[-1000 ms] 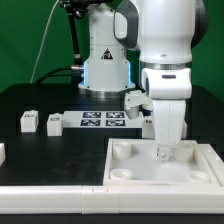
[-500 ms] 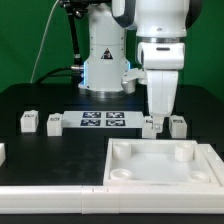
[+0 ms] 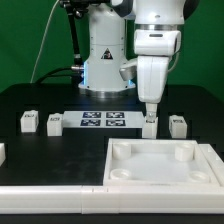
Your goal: Assemble one leg
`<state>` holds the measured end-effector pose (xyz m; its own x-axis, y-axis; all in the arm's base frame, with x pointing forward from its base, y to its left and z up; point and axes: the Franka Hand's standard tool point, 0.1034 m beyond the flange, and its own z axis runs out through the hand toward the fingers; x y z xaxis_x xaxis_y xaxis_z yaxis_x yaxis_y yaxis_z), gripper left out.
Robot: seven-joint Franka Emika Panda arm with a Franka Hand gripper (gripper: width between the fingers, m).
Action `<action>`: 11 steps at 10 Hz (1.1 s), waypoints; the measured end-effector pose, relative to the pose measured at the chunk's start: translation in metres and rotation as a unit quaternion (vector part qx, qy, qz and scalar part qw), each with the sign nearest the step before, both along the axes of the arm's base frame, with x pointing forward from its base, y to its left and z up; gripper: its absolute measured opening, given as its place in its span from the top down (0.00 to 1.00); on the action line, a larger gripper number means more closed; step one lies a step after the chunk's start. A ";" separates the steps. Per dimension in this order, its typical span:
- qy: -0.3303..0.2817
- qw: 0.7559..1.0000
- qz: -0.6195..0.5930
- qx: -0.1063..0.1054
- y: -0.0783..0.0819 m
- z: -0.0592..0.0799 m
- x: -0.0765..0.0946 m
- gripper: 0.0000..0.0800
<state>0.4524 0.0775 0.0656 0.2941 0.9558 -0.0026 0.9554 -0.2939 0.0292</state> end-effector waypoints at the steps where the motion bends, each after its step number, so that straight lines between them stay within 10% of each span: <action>1: 0.000 0.999 -0.045 0.001 0.000 0.000 0.000 0.19; 5: -0.003 0.973 -0.229 0.012 0.005 -0.003 -0.006 0.19; 11: 0.015 0.849 -0.527 0.034 0.050 -0.011 -0.022 0.19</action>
Offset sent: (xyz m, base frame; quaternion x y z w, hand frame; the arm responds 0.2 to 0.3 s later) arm 0.0000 0.0000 0.0000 0.0000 0.0000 0.2377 0.9713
